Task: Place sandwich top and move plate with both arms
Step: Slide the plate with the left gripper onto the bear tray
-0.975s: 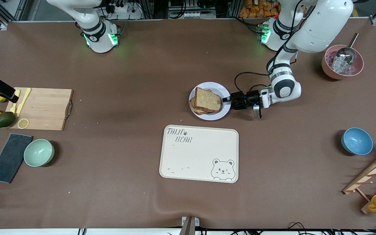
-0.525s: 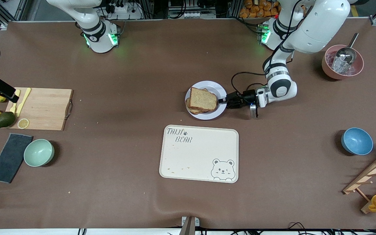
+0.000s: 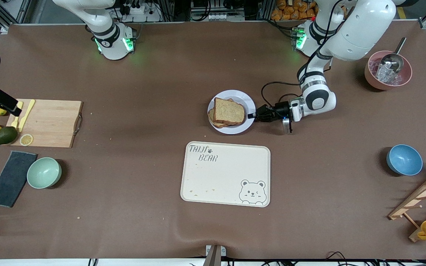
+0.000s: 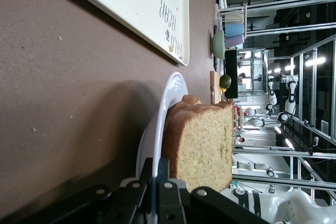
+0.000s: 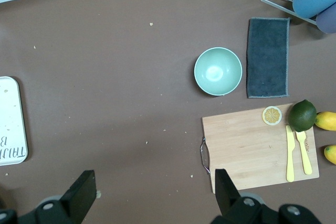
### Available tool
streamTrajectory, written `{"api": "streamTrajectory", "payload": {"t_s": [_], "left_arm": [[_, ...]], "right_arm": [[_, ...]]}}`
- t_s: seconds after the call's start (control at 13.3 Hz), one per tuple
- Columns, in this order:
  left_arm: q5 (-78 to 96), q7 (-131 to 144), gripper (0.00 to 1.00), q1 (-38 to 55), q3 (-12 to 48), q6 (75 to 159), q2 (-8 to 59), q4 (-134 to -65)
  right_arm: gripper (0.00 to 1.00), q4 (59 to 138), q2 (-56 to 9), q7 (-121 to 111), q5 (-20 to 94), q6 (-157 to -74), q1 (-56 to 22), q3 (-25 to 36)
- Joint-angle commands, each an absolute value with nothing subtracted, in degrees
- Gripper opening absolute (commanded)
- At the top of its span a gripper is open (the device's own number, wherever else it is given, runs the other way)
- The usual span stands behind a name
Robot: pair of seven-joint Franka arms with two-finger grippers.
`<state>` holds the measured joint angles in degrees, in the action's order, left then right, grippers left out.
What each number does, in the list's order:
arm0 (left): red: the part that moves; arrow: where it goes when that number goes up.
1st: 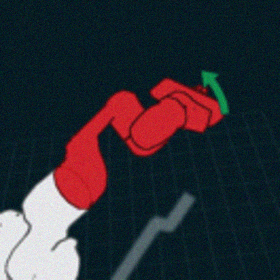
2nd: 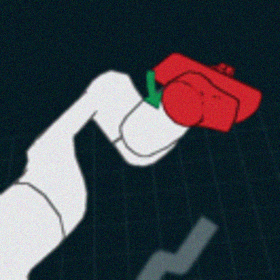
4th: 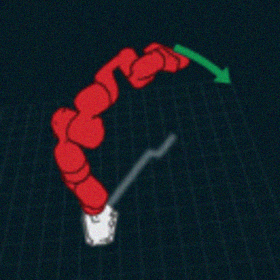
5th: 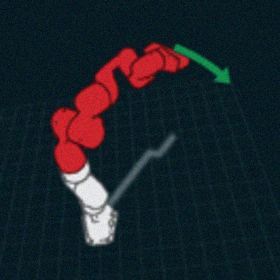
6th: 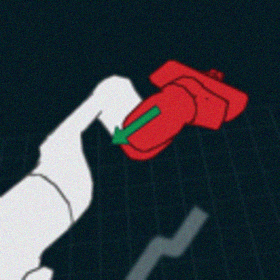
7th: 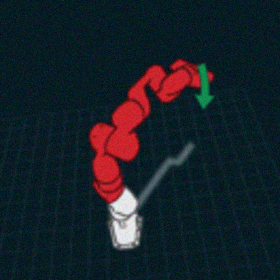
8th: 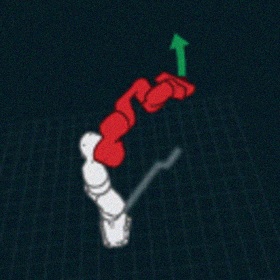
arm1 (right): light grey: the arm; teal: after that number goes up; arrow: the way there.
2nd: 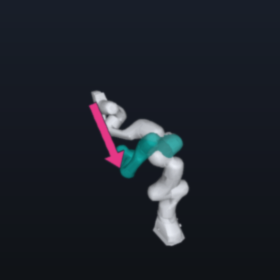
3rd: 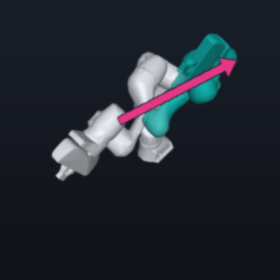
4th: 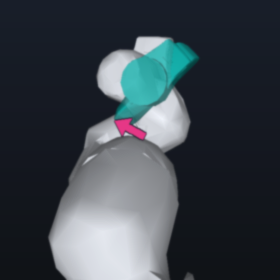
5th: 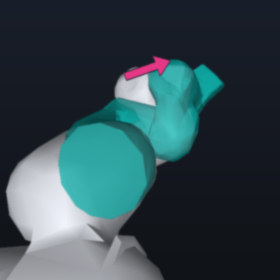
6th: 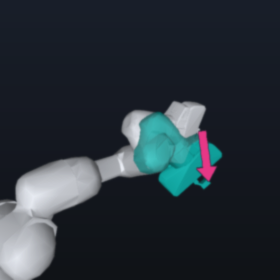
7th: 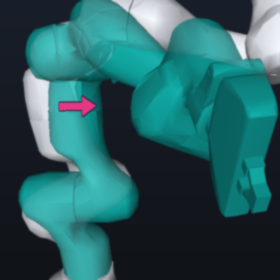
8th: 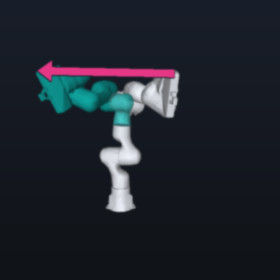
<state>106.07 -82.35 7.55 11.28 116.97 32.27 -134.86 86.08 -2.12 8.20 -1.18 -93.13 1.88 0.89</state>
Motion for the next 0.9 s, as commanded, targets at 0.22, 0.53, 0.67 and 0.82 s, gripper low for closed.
{"api": "streamTrajectory", "payload": {"t_s": [0.22, 0.53, 0.67, 0.82], "left_arm": [[107.84, -82.27, 0.00, 5.89, 11.95, 115.84, 30.95, -134.47], [107.84, -75.33, 0.00, 5.45, 11.95, 115.14, 25.68, -134.65], [107.84, -73.66, 0.00, 3.88, 12.04, 115.14, 24.79, -134.39], [107.93, -71.21, 0.00, 2.73, 11.95, 115.14, 25.31, -132.02]], "right_arm": [[1.00, 85.17, -2.29, 8.26, 0.18, -91.67, 2.02, 1.05], [1.00, 85.08, -2.29, 8.35, 0.18, -91.23, 2.37, 1.05], [1.00, 85.08, -2.29, 8.35, 0.26, -91.23, 2.20, 1.14], [1.00, 85.08, -2.29, 8.35, 0.35, -91.23, 2.20, 1.14]]}}
